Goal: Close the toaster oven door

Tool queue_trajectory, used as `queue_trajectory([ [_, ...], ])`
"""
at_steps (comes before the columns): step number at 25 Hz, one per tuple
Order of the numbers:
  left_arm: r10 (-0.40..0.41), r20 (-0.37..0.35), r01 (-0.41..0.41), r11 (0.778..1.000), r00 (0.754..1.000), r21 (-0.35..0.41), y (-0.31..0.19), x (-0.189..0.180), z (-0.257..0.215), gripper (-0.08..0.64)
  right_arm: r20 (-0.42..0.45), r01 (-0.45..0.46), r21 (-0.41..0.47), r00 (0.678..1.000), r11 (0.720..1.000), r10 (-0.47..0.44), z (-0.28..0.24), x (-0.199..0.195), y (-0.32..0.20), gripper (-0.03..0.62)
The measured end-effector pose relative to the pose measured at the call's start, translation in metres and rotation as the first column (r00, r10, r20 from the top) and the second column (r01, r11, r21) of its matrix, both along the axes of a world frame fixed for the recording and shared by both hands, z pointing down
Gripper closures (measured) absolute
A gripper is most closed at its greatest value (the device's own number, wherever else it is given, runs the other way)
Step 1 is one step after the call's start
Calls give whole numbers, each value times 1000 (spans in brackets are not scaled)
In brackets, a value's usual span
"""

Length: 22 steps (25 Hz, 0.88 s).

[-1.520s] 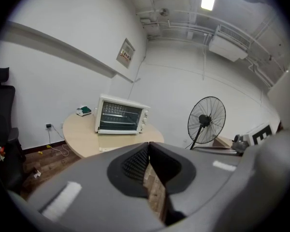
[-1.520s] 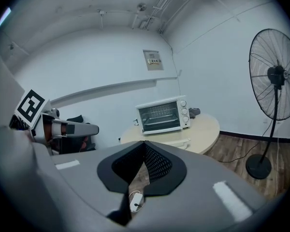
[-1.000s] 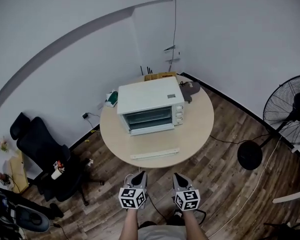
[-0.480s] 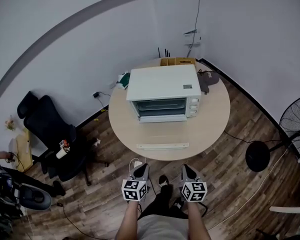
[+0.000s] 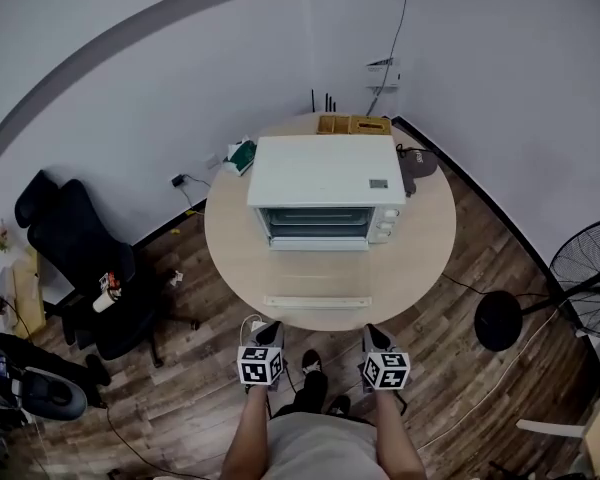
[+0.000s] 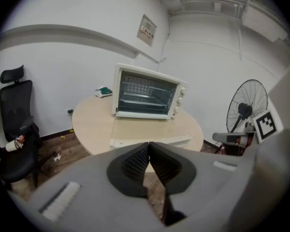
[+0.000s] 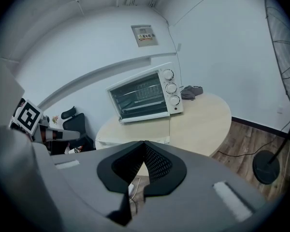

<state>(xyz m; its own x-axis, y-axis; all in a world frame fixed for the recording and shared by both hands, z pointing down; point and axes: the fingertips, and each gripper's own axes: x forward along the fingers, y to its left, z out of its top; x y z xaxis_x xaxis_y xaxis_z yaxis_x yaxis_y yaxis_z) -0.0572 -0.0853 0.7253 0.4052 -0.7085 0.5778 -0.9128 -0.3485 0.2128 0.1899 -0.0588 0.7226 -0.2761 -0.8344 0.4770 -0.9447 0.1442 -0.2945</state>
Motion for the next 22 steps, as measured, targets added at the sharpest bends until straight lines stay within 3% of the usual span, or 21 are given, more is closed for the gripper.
queue_trajectory([
  [8, -71, 3, 71, 991, 997, -113, -19, -38, 54, 502, -30, -39, -103, 999, 994, 36, 46, 15, -24, 592],
  [14, 17, 88, -1, 984, 996, -179, -35, -35, 92, 502, -128, -18, -165, 992, 986, -3, 65, 35, -39, 592],
  [22, 25, 59, -14, 985, 998, -169, -50, -49, 109, 502, -116, -91, -177, 991, 980, 71, 82, 37, -52, 592],
])
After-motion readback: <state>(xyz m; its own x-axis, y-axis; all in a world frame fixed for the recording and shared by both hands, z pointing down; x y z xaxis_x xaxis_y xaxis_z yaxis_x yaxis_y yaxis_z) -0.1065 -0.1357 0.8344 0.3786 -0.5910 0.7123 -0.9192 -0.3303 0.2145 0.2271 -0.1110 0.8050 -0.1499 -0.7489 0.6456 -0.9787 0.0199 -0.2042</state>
